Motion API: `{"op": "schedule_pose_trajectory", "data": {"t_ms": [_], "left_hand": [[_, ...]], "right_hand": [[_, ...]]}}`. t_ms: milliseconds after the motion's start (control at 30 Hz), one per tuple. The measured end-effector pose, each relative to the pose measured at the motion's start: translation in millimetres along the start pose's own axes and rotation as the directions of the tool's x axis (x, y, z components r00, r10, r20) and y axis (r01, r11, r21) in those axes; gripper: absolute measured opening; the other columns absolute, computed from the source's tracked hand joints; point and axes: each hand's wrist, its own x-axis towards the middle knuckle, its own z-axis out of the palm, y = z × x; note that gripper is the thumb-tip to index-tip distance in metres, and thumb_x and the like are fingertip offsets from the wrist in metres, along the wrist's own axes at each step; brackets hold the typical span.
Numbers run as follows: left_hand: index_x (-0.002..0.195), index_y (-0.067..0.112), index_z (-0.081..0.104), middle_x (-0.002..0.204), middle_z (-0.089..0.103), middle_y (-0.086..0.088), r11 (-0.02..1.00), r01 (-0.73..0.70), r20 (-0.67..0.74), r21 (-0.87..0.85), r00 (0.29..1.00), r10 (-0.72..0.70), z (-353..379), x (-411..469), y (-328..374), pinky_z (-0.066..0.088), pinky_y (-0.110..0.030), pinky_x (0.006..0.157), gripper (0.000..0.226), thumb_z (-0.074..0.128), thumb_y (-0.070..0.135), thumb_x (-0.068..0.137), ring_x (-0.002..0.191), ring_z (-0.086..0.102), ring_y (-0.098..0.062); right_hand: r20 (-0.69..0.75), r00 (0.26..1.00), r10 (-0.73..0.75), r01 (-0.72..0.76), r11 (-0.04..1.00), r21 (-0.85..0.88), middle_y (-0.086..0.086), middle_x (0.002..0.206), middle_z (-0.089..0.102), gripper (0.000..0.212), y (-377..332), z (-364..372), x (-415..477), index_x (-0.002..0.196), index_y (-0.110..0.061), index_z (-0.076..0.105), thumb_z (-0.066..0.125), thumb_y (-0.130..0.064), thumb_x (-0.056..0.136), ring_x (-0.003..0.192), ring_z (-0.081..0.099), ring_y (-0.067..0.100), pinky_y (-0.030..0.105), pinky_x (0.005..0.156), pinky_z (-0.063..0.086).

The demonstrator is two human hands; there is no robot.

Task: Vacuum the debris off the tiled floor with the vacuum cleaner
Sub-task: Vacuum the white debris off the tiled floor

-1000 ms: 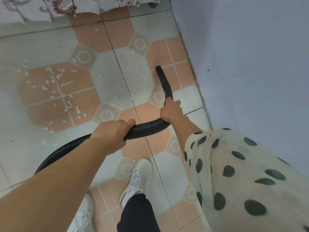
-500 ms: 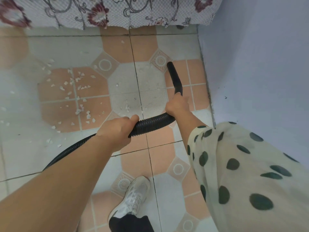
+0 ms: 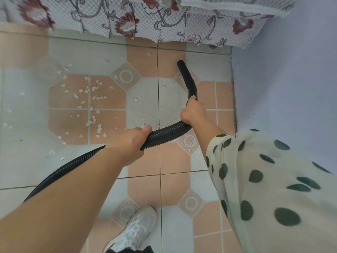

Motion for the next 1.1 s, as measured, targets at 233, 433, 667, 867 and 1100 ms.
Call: {"op": "schedule_pose_trajectory", "data": {"t_ms": [233, 433, 667, 867, 1100], "left_hand": [[0.094, 0.022, 0.032, 0.081, 0.048, -0.002, 0.992, 0.072, 0.025, -0.101, 0.997, -0.07, -13, -15, -30, 0.031, -0.027, 0.05, 0.031, 0.054, 0.006, 0.081, 0.066, 0.049, -0.019], [0.102, 0.021, 0.038, 0.078, 0.043, 0.005, 0.995, 0.104, -0.027, 0.003, 0.994, -0.104, -29, -37, -54, 0.019, -0.023, 0.046, 0.027, 0.053, 0.009, 0.083, 0.062, 0.04, -0.013], [0.09, 0.024, 0.033, 0.072, 0.039, 0.008, 0.991, 0.118, -0.036, -0.067, 0.992, -0.121, -32, -62, -84, 0.021, -0.024, 0.046, 0.027, 0.054, 0.01, 0.081, 0.059, 0.038, -0.009], [0.088, 0.026, 0.037, 0.074, 0.047, 0.008, 0.99, 0.136, -0.034, -0.047, 0.99, -0.138, -35, -88, -109, 0.025, -0.023, 0.047, 0.024, 0.057, 0.016, 0.078, 0.067, 0.047, -0.014], [0.089, 0.025, 0.038, 0.072, 0.045, 0.009, 0.997, 0.043, -0.012, -0.062, 0.999, -0.044, -29, -84, -82, 0.027, -0.026, 0.049, 0.022, 0.056, 0.018, 0.079, 0.065, 0.047, -0.016]], "right_hand": [[0.053, 0.987, -0.154, 0.158, 0.984, -0.084, 0.019, 0.136, 0.033, 0.069, -55, 4, 2, 0.155, -0.011, 0.015, 0.05, -0.013, 0.095, 0.088, 0.047, 0.027, 0.035, 0.071, 0.045], [0.083, 0.979, -0.186, 0.194, 0.975, -0.104, 0.017, 0.132, 0.03, 0.056, -88, 15, -11, 0.147, -0.009, 0.026, 0.048, -0.012, 0.095, 0.084, 0.047, 0.029, 0.037, 0.072, 0.043], [0.141, 0.952, -0.271, 0.29, 0.948, -0.132, 0.017, 0.133, 0.032, 0.048, -120, 24, -31, 0.142, -0.011, 0.034, 0.046, -0.009, 0.096, 0.067, 0.041, 0.022, 0.036, 0.071, 0.042], [0.101, 0.97, -0.22, 0.231, 0.967, -0.111, 0.016, 0.131, 0.034, 0.045, -128, 30, -46, 0.14, -0.01, 0.037, 0.048, -0.01, 0.096, 0.07, 0.044, 0.022, 0.035, 0.07, 0.042], [0.005, 1.0, 0.013, -0.013, 0.999, -0.032, 0.016, 0.128, 0.044, 0.049, -76, 23, -57, 0.142, -0.007, 0.037, 0.051, -0.013, 0.095, 0.071, 0.047, 0.02, 0.029, 0.051, 0.036]]}}
